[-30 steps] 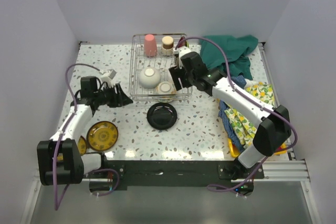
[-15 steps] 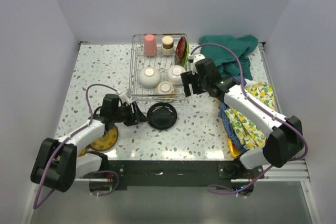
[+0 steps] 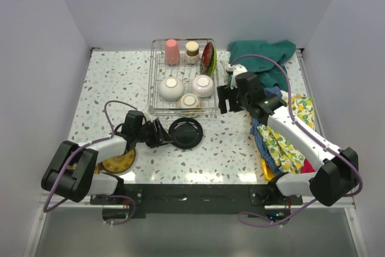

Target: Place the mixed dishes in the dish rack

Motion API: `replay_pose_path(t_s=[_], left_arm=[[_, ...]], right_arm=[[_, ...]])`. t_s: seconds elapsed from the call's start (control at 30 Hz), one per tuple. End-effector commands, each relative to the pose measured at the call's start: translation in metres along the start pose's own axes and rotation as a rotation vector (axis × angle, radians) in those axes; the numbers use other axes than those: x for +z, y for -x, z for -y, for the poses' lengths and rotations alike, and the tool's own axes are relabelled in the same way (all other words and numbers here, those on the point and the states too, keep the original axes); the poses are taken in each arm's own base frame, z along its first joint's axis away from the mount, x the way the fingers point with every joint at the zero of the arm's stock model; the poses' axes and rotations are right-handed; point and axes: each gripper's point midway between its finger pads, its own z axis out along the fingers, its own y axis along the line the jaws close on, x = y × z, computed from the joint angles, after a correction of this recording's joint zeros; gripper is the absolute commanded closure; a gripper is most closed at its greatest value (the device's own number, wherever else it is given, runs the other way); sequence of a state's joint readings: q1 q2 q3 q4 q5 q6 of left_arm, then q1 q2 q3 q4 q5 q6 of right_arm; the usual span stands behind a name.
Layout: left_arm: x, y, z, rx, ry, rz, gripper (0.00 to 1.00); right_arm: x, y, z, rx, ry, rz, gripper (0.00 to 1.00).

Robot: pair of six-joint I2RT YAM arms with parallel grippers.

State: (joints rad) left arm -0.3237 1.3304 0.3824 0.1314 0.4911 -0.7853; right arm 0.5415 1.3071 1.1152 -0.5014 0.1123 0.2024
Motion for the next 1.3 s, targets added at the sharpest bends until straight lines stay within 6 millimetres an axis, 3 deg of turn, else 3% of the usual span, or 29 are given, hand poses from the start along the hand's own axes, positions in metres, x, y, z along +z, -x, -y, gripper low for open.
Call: replay_pose_path(t_s=[0.0,0.13,0.27,0.4,0.47,0.6,0.77,0.9,1.07,1.17,1.27], left_arm=[[0.01,0.001,0.006,-0.016,-0.03,0.016,0.53],[0.019,0.0,0.008,-0.065,-0.027,0.002,0.58],[0.024,0.001,0.019,-0.044,-0.055,-0.008,0.75],[0.019,-0.007,0.016,0.008,-0.03,-0.037,0.95],[0.015,-0.011,0.015,0.042,-0.025,-0.053,1.0],[0.001,-0.014,0.02,0.197,-0.045,-0.08,1.0],[-0.016,0.003,0.073,0.44,-0.242,-0.06,1.0],[-0.037,0.019,0.115,0.607,-0.357,-0.035,1.0],[-0.049,0.032,0.139,0.7,-0.405,-0.006,1.0],[-0.053,0.038,0.152,0.727,-0.44,0.012,1.0],[-0.054,0.044,0.158,0.742,-0.446,0.033,1.0]], right_arm=[[-0.006,0.002,0.001,0.017,0.013,0.037,0.18],[-0.006,-0.004,0.001,0.017,0.019,0.033,0.19],[-0.009,-0.006,0.004,0.012,0.012,0.037,0.2],[-0.013,-0.011,0.006,0.006,0.016,0.038,0.2],[-0.018,-0.012,0.002,-0.015,0.042,0.038,0.2],[-0.027,-0.02,-0.029,-0.111,0.248,0.013,0.2],[-0.052,-0.037,-0.092,-0.164,0.67,-0.035,0.2],[-0.047,-0.039,-0.107,-0.086,0.738,-0.072,0.21],[-0.032,-0.023,-0.11,-0.096,0.73,-0.062,0.21],[-0.023,-0.014,-0.116,-0.076,0.746,-0.056,0.28],[-0.021,-0.004,-0.125,-0.052,0.783,-0.049,0.56]])
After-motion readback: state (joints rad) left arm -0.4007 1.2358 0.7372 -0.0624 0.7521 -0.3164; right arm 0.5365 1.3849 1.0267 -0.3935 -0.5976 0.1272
